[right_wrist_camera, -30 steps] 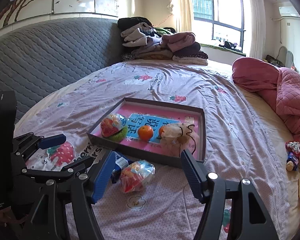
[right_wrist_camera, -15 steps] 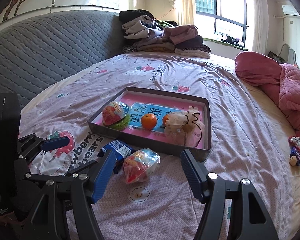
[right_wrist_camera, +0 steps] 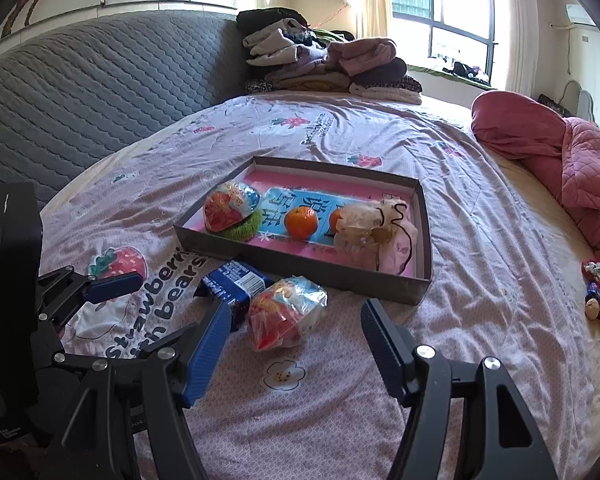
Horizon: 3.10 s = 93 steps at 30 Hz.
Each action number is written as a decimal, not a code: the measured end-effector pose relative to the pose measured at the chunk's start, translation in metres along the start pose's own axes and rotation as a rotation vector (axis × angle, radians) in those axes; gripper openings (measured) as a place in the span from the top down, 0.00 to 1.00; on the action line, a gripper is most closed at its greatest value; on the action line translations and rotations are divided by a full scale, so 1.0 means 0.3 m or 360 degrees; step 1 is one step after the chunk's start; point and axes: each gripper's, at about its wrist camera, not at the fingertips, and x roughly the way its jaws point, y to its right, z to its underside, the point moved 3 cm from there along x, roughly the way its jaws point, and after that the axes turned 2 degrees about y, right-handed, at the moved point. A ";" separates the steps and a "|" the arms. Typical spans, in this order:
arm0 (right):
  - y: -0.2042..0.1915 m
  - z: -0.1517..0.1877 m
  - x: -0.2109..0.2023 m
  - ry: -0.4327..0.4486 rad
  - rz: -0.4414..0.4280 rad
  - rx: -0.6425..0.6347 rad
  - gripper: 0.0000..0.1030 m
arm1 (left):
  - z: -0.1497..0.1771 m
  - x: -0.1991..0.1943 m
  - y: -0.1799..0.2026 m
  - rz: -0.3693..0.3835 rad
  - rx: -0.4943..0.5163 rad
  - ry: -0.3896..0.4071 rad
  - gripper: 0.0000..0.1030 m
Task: Organize objects
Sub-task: 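Move left tool toward blue biscuit packet while right tool moves toward clear candy bag, then close left tool on blue biscuit packet while right tool grasps clear candy bag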
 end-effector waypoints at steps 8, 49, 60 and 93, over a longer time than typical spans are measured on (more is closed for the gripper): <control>0.005 0.018 0.032 -0.0042 -0.0004 0.0025 0.35 | 0.014 0.033 0.001 0.0027 -0.0003 -0.0016 0.28; 0.056 0.024 0.232 -0.0191 -0.0013 0.0338 0.35 | -0.002 0.197 -0.007 0.0122 -0.0166 0.0028 0.26; 0.062 0.024 0.274 -0.0234 -0.0074 0.0420 0.35 | -0.035 0.244 -0.056 0.0073 -0.0238 0.0021 0.26; 0.045 -0.005 0.223 -0.0075 -0.0048 0.0302 0.39 | -0.056 0.229 -0.125 0.0069 -0.0260 0.0036 0.45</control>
